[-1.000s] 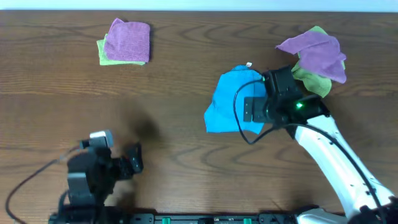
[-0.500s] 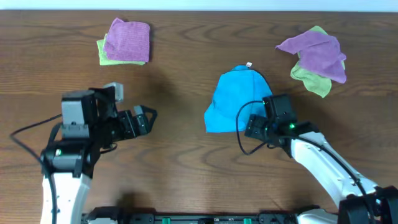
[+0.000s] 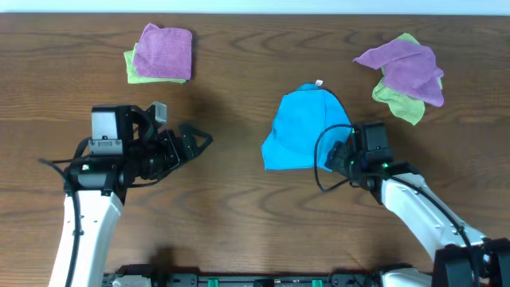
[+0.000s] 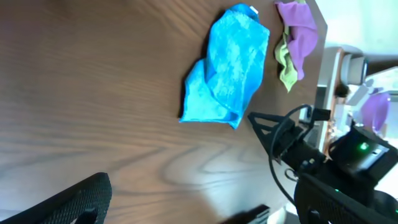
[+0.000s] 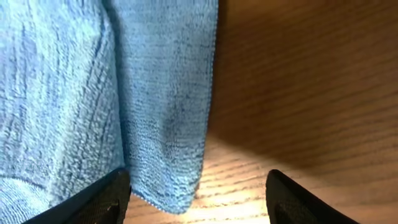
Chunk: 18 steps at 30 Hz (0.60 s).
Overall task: Fold the cloth
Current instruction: 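Move the left gripper toward the blue cloth's left side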
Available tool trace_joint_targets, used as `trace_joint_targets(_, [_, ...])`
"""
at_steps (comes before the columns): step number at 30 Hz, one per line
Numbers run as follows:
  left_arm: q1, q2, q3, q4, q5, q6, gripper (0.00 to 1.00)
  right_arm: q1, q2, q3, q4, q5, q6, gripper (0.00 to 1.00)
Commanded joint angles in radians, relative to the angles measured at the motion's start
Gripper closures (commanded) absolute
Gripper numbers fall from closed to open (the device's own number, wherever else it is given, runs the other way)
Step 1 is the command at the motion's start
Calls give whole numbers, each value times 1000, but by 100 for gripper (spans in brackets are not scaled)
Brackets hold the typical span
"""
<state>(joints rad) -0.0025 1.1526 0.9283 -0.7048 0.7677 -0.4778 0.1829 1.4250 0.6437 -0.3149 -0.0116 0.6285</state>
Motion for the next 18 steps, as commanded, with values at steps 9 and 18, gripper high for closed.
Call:
trace_joint_targets(9, [-8,4,17,2,38,-78,5,-8,79,-12,41,-6,46,31])
trace_joint_targets(18, [-84,54,17,26,4,-174,5,-8,117,-12,77,-23,67,33])
